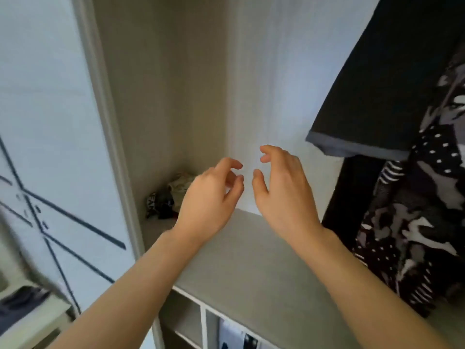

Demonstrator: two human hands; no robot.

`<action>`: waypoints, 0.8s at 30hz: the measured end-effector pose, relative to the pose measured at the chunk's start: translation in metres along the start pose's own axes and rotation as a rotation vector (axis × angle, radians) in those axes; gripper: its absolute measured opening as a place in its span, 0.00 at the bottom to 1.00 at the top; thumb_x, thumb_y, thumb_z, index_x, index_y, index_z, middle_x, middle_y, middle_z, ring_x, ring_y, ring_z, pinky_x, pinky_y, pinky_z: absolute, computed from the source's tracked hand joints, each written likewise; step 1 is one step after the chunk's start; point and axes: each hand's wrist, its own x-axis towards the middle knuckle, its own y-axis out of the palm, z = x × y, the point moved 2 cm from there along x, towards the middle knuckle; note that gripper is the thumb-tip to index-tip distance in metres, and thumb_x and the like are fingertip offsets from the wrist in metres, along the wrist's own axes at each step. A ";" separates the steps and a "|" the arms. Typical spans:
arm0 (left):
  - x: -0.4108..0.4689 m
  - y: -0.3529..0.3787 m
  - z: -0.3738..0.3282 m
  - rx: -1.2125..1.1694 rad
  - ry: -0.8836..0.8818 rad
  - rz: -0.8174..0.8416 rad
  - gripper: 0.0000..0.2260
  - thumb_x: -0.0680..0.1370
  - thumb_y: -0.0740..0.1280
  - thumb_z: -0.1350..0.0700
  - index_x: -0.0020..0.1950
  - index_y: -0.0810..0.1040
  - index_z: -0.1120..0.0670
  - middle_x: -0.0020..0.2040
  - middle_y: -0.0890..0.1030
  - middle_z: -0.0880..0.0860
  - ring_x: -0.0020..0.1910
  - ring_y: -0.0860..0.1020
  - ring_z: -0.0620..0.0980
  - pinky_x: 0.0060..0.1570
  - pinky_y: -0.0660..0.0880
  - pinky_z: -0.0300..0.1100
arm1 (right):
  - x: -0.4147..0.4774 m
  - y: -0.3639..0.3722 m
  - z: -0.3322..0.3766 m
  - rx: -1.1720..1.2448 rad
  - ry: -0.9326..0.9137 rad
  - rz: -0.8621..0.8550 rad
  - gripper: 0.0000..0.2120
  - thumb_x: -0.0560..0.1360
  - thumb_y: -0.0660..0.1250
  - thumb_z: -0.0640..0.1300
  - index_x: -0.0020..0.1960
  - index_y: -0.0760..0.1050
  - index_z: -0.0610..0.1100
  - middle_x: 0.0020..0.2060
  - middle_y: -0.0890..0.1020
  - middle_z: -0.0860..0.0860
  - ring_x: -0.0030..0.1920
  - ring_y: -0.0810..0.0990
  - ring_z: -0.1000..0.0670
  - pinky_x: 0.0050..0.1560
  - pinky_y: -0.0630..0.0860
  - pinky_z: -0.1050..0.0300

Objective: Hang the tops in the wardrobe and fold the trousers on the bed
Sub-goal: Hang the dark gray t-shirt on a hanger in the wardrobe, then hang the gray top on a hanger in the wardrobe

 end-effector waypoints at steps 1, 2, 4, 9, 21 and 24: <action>-0.017 -0.003 0.009 0.053 -0.023 0.005 0.10 0.80 0.60 0.50 0.59 0.75 0.51 0.42 0.82 0.45 0.42 0.81 0.47 0.45 0.78 0.51 | -0.012 0.012 0.004 0.044 -0.008 0.030 0.20 0.78 0.63 0.42 0.69 0.68 0.42 0.59 0.77 0.48 0.62 0.71 0.47 0.55 0.73 0.52; -0.034 -0.007 0.016 0.123 -0.036 0.010 0.12 0.80 0.59 0.49 0.59 0.75 0.51 0.42 0.81 0.47 0.43 0.80 0.48 0.43 0.78 0.51 | -0.024 0.024 0.009 0.084 -0.019 0.062 0.19 0.78 0.64 0.42 0.68 0.69 0.41 0.58 0.78 0.48 0.61 0.72 0.46 0.54 0.72 0.53; -0.068 -0.013 0.030 0.295 -0.033 0.027 0.12 0.79 0.60 0.48 0.58 0.76 0.52 0.42 0.81 0.49 0.41 0.79 0.51 0.38 0.77 0.49 | -0.049 0.048 0.021 0.156 -0.049 0.144 0.19 0.78 0.64 0.42 0.68 0.70 0.41 0.57 0.79 0.47 0.60 0.74 0.46 0.54 0.71 0.56; -0.145 -0.039 0.065 0.469 -0.199 0.088 0.09 0.81 0.64 0.53 0.59 0.77 0.54 0.43 0.81 0.51 0.41 0.79 0.53 0.38 0.77 0.49 | -0.110 0.102 0.053 0.323 -0.064 0.431 0.20 0.81 0.60 0.46 0.71 0.66 0.45 0.61 0.75 0.49 0.60 0.74 0.50 0.53 0.71 0.60; -0.287 -0.112 0.157 0.611 -0.793 0.048 0.12 0.83 0.58 0.50 0.64 0.75 0.51 0.47 0.79 0.47 0.45 0.78 0.46 0.45 0.75 0.40 | -0.186 0.229 0.147 0.424 -0.225 0.798 0.18 0.82 0.57 0.47 0.71 0.66 0.45 0.62 0.75 0.50 0.61 0.74 0.50 0.53 0.75 0.57; -0.310 -0.139 0.193 0.635 -0.872 0.008 0.11 0.83 0.59 0.51 0.61 0.76 0.52 0.43 0.79 0.48 0.42 0.77 0.48 0.42 0.76 0.45 | -0.196 0.270 0.175 0.422 -0.278 0.867 0.18 0.82 0.57 0.47 0.71 0.65 0.44 0.62 0.75 0.49 0.59 0.75 0.49 0.51 0.71 0.61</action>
